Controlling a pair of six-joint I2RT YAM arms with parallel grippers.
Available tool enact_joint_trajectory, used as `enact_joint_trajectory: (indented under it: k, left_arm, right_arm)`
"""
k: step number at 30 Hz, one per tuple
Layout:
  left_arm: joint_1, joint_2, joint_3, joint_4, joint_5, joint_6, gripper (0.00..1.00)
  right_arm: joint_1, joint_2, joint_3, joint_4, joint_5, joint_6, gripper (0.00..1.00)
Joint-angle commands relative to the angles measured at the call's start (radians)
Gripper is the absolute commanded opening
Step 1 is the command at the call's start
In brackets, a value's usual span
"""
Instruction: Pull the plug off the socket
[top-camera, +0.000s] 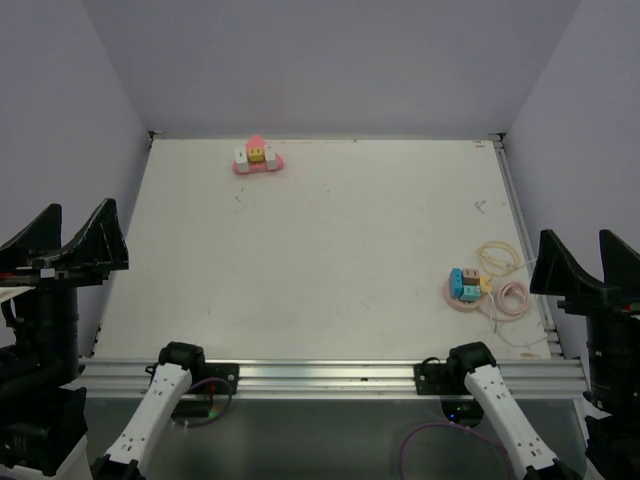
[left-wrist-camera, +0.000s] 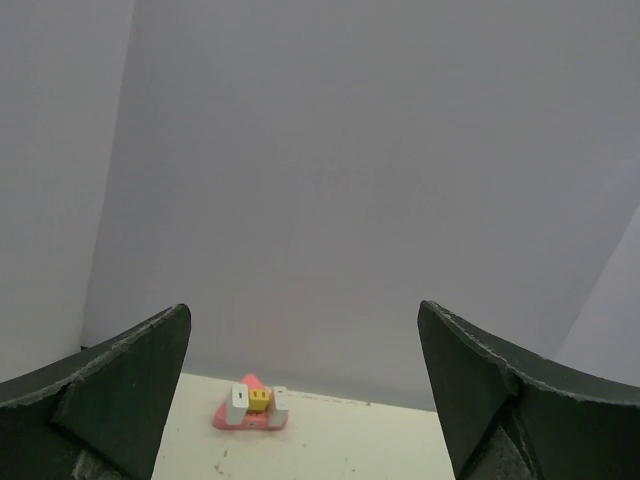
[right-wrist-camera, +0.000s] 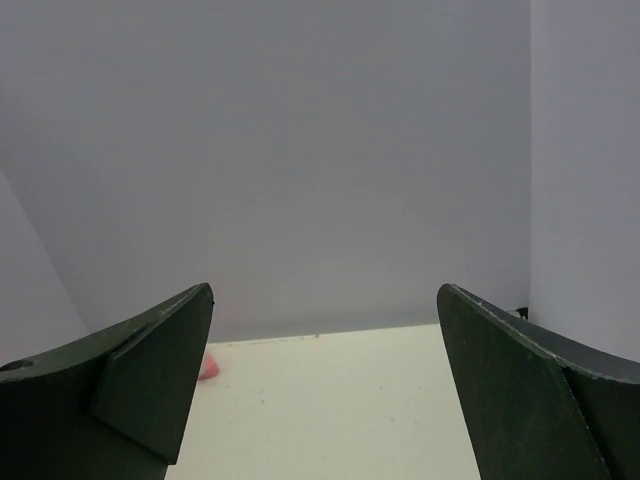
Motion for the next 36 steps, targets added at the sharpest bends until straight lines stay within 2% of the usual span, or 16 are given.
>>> enact_joint_trajectory:
  k: [1,9,17,21,26,29,33,36]
  left_arm:
    - [-0.008,0.021,-0.009,0.039,0.016,-0.011,0.99]
    - [-0.008,0.057,-0.112,0.016,0.040,-0.040,1.00]
    - [-0.008,0.212,-0.250,-0.006,0.105,-0.075,1.00]
    - [-0.008,0.307,-0.365,0.040,0.099,-0.066,1.00]
    - [-0.008,0.563,-0.381,0.155,0.016,-0.087,1.00]
    - [-0.006,0.755,-0.329,0.250,-0.035,-0.098,1.00]
    - [-0.003,1.013,-0.149,0.331,-0.102,-0.120,1.00]
    - [-0.003,1.265,0.018,0.356,-0.145,-0.120,0.99]
  right_arm:
    - [0.005,0.001,-0.023,0.049,-0.013,0.007,0.99]
    - [0.005,0.019,-0.136,0.045,-0.065,0.088,0.99]
    - [0.005,0.173,-0.222,-0.047,-0.162,0.212,0.99]
    - [0.005,0.208,-0.346,-0.027,-0.248,0.260,0.99]
    - [0.005,0.266,-0.451,0.063,-0.390,0.323,0.99]
    - [0.005,0.305,-0.503,0.100,-0.455,0.332,0.99]
    - [0.005,0.326,-0.580,0.145,-0.502,0.327,0.99]
    - [0.006,0.337,-0.629,0.169,-0.521,0.321,0.99]
